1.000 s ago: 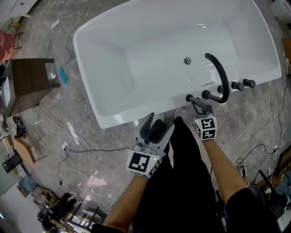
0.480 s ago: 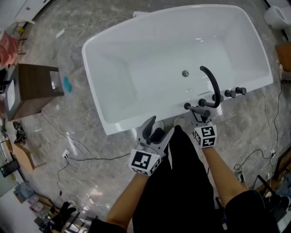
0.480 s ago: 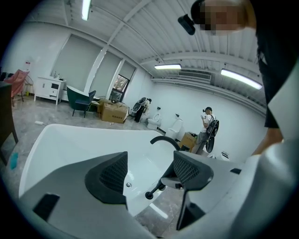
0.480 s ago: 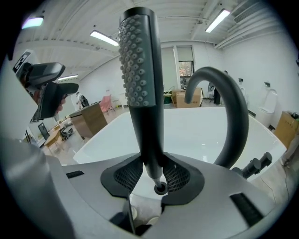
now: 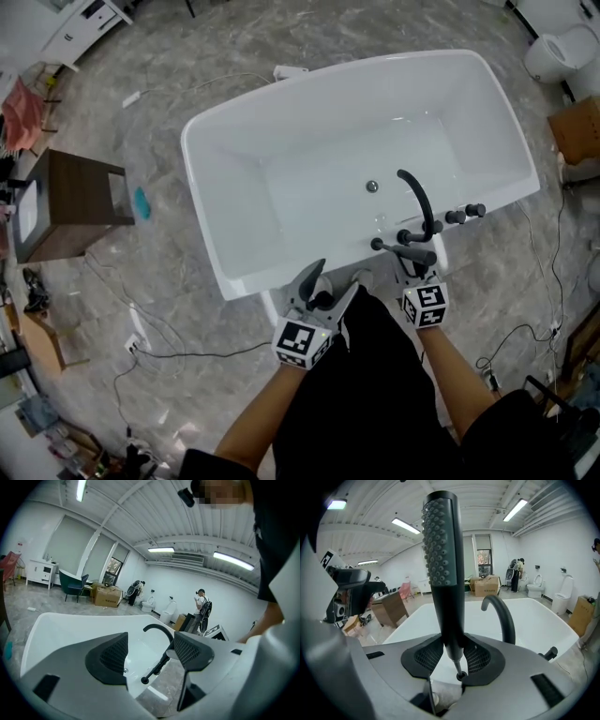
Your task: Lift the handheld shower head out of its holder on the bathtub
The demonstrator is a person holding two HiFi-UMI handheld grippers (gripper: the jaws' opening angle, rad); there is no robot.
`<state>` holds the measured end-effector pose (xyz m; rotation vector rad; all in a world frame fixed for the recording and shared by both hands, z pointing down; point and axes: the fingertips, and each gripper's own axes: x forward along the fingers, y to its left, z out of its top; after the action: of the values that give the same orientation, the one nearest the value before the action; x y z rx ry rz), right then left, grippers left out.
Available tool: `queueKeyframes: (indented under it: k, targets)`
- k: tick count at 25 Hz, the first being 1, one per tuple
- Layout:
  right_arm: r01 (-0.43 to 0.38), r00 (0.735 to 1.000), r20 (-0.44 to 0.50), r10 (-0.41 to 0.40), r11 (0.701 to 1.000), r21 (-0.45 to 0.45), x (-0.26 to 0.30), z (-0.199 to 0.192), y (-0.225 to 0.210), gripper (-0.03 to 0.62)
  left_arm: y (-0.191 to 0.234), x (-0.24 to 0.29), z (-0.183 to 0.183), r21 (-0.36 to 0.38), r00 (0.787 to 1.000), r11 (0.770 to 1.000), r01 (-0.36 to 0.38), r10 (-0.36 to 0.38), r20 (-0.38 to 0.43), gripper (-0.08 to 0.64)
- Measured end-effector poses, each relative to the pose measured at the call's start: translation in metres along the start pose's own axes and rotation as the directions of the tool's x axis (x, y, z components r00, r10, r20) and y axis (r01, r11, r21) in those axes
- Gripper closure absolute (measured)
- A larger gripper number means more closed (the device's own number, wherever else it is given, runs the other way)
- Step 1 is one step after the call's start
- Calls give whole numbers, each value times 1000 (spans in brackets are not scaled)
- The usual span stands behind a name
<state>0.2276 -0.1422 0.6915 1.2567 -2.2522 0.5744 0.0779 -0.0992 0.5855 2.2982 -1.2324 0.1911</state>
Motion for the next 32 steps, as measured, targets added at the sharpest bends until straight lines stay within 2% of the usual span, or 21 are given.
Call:
queueKeyframes:
  k: [9, 19, 23, 32]
  targets:
    - [12, 999, 41, -11, 1000, -19, -46, 47, 12, 466, -11, -15, 15, 12, 999, 999, 44, -44, 25, 275]
    - [11, 994, 105, -7, 999, -37, -85, 94, 25, 466, -8, -24, 34, 32, 997, 998, 52, -53, 58, 275]
    - [25, 991, 134, -22, 999, -25, -94, 102, 27, 466, -9, -28, 43, 50, 996, 998, 49, -53, 76, 275]
    - [41, 988, 151, -39, 999, -10, -95, 100, 25, 466, -6, -29, 46, 41, 995, 998, 40, -44, 88, 275]
